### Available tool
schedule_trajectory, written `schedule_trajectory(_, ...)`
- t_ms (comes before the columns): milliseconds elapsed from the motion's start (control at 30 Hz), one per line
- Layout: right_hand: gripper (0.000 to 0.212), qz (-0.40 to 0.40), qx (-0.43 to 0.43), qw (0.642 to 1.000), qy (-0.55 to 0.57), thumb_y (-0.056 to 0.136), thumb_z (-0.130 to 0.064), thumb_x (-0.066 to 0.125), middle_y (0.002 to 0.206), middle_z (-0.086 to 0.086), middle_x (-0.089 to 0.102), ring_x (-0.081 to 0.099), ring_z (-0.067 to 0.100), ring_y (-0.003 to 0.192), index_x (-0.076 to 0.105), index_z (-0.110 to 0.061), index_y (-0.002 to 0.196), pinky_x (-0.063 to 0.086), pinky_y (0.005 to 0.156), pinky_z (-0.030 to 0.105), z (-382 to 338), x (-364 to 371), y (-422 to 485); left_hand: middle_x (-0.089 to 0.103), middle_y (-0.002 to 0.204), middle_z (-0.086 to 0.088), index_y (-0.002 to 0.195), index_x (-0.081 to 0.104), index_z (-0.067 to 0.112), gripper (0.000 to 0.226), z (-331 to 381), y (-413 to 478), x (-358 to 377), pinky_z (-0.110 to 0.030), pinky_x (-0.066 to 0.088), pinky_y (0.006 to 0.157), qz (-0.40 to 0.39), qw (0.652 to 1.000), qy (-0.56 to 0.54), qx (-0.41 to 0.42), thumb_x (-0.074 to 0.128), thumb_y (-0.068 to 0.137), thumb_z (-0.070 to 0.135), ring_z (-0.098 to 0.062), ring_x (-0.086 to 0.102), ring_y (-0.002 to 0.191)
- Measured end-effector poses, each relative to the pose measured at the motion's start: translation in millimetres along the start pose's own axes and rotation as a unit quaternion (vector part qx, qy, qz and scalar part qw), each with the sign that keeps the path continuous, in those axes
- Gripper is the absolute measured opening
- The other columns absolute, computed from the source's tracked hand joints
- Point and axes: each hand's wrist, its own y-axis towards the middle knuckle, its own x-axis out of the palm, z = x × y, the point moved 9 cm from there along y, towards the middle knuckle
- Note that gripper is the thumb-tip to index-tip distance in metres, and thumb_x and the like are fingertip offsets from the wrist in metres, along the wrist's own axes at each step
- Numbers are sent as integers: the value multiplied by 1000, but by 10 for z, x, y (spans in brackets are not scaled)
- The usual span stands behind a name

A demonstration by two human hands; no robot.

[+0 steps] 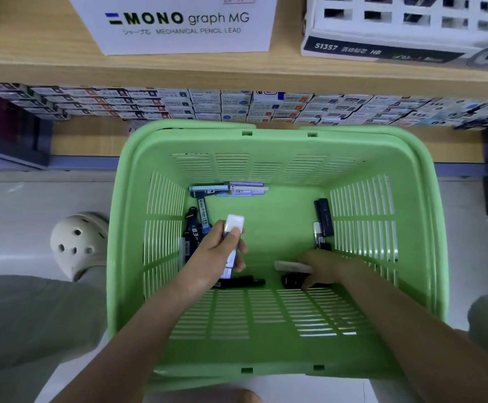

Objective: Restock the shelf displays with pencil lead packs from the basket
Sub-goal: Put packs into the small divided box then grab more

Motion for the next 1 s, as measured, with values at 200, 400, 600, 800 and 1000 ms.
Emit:
schedule_trajectory(200,48,60,-55,982,172,95,-15,53,122,-13,45,46,3,108,40,-23,140,31,81,14,-262,-153,-172,51,71,-1,102,47,6,22,-35,-58,-45,-17,42,57,39,998,46,-10,34,102,25,-13,49,54)
schedule_trajectory(400,27,177,-56,962,201,99,-28,44,82,1,54,46,11,63,46,-9,117,33,53,22,-525,-408,-378,46,67,-5,93,47,13,15,-54,-150,-156,-25,41,54,108,992,61,-21,61,90,18,-14,43,54)
schedule_trajectory(600,16,244,-163,912,286,99,-25,45,90,13,61,54,23,78,47,-10,104,41,65,30,-1161,-858,-893,49,67,-3,96,49,17,31,253,-317,-156,-29,44,62,144,990,-4,-1,72,81,30,-16,47,60)
schedule_trajectory(800,20,276,-237,893,266,99,-23,44,94,18,61,60,32,85,47,-7,110,48,74,37,-1609,-1124,-1511,49,61,-2,81,53,13,25,720,-582,-204,-26,41,60,165,982,-49,81,72,82,30,-15,45,56)
schedule_trajectory(1000,22,315,-259,875,261,102,-22,34,72,-8,49,49,-3,57,48,-14,116,39,55,12,-1803,-1277,-2069,47,50,0,65,49,14,32,1030,-889,-260,-27,37,56,173,975,-70,117,70,82,31,-10,42,43)
